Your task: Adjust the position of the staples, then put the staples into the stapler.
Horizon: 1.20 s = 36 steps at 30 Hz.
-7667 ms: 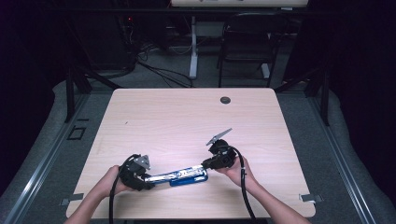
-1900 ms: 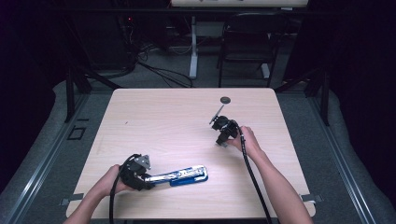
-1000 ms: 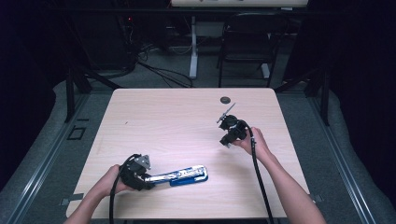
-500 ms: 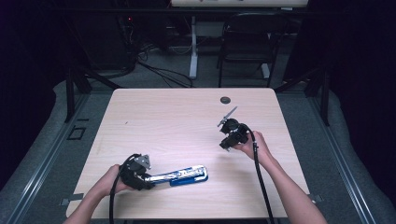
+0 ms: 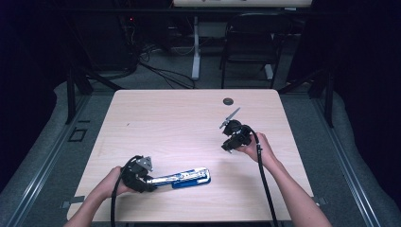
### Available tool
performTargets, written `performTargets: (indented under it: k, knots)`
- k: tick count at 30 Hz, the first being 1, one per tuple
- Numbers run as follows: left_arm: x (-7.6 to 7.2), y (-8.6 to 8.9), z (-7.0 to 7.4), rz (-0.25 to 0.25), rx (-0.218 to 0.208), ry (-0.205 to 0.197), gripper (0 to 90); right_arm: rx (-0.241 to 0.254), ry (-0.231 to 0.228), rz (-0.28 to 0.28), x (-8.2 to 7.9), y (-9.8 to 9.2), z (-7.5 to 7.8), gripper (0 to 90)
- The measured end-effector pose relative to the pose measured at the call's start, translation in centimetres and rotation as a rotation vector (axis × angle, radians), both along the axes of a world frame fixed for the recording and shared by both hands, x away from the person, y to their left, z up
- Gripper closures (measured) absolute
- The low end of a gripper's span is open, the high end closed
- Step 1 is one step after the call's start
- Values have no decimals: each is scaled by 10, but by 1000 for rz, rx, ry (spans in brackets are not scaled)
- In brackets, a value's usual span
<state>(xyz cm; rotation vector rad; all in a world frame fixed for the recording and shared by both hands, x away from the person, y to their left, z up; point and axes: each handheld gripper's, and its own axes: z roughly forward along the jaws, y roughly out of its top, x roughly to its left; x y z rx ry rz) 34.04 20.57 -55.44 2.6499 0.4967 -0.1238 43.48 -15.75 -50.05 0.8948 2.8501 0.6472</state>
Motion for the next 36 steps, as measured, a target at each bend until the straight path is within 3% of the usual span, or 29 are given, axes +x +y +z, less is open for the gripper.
performTargets:
  k: [36]
  knots:
    - [4,-1,1,-17,11,2,634,78,11,93,-8,20,7,787]
